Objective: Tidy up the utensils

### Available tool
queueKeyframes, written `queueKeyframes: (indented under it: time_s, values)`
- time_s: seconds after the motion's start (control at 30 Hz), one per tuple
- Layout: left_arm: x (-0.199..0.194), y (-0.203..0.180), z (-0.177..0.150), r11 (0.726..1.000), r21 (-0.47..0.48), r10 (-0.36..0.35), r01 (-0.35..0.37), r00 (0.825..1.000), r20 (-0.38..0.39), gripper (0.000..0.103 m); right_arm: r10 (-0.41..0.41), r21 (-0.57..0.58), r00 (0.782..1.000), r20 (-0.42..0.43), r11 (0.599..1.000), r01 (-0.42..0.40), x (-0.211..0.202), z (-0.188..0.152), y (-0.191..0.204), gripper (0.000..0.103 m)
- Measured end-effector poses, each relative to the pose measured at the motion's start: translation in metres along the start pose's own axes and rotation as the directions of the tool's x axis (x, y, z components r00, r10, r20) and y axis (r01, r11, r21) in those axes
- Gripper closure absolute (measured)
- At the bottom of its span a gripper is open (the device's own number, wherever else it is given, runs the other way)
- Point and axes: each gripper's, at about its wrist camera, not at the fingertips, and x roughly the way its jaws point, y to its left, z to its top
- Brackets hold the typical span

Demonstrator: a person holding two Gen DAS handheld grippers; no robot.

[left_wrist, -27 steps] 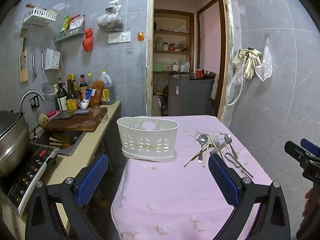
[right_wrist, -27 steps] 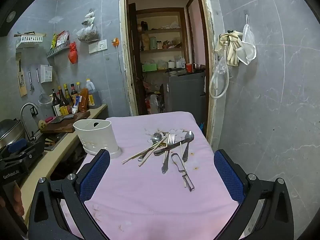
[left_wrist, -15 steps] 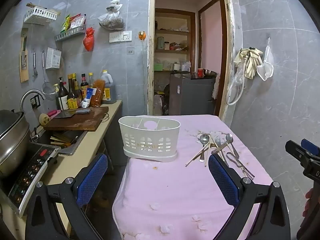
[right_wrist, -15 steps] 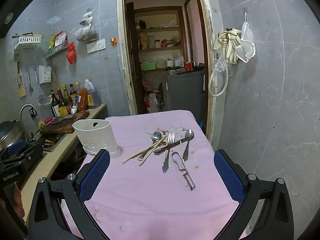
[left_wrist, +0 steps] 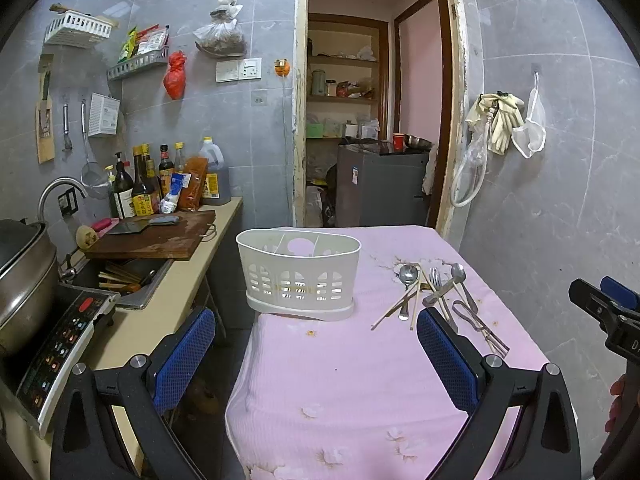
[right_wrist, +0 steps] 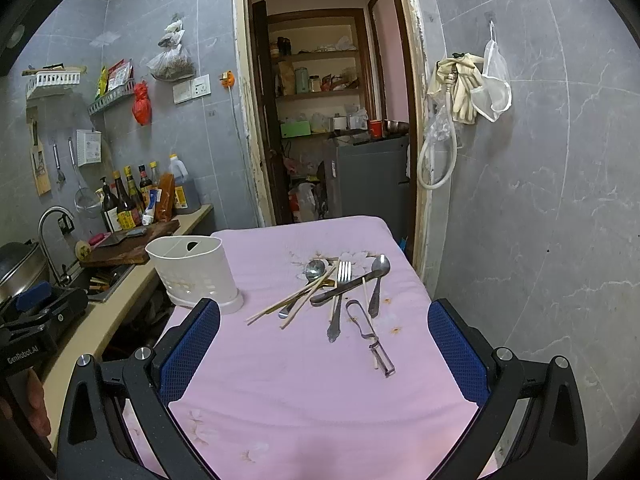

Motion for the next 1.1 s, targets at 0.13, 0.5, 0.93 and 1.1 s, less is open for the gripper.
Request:
queueKeyframes:
  time_s: [0.13,0.5,0.93,1.1]
  values:
    - [-0.002,0.002,-0.003,1.000,0.004,-0.002,0.002,1.000,0.001,0.001,-0.002,0.001,1.000,-0.003,1.000,0.002,0.002,0.000,0.001,0.001]
    - [0.002,-0.003,0.004,1.000,-0.003,0.007,-0.007,1.000,-0.008,0.001,0.002,-0.003,1.000,-0.008,1.000,-0.002,0.004,-0.001,0.007,0.001]
    - [0.002,-0.001,0.004,1.000,-0.004,0.003,-0.003,1.000,-0.009,0.001,-0.003,-0.006,1.000,-0.009,1.000,0.003,0.006,-0.001,0.010,0.001]
    - [0.002,-0.001,0.003,1.000,-0.005,0.003,-0.003,1.000,-0.009,0.001,-0.003,-0.005,1.000,-0.009,1.000,0.003,0.006,-0.002,0.010,0.001]
